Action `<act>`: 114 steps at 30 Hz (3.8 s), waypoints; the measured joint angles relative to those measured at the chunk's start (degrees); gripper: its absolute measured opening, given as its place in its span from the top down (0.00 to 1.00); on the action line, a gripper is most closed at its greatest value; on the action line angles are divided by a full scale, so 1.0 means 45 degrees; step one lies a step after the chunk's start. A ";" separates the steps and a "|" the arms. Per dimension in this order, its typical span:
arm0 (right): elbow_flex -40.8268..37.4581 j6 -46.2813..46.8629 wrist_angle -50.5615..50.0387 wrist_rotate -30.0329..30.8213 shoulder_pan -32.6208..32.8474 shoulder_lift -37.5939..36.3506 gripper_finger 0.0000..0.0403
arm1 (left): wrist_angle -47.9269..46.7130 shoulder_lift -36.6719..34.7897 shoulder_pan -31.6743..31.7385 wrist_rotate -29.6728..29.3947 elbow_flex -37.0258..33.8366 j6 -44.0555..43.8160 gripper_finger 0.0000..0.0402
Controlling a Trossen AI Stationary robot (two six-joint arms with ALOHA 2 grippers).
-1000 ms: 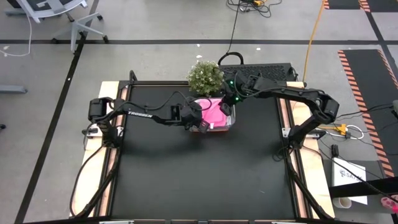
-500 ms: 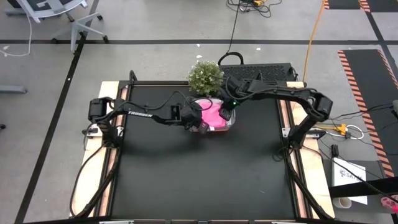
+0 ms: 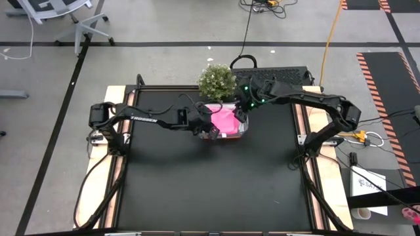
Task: Fold microfiber towels
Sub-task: Put the pink microfiber towel into the transparent bin
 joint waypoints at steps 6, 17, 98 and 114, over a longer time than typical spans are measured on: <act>-0.0005 0.0137 0.0184 0.0013 0.1269 0.0434 0.64 | 0.0112 -0.1022 -0.0112 -0.2139 0.0005 0.0703 0.67; -0.0015 -0.0025 0.0817 0.0462 0.1212 0.1201 0.84 | 0.0467 -0.0653 0.0238 -0.2378 0.0015 0.1230 0.67; -0.1870 0.1453 0.3353 -0.0040 0.2101 -0.0270 0.90 | -0.1749 -0.0890 0.0583 -0.4613 0.0005 0.1898 0.67; -0.2015 0.1045 0.2302 0.1927 0.2410 -0.1662 1.00 | -0.5259 -0.3090 -0.0724 -0.5553 -0.0015 0.1615 0.85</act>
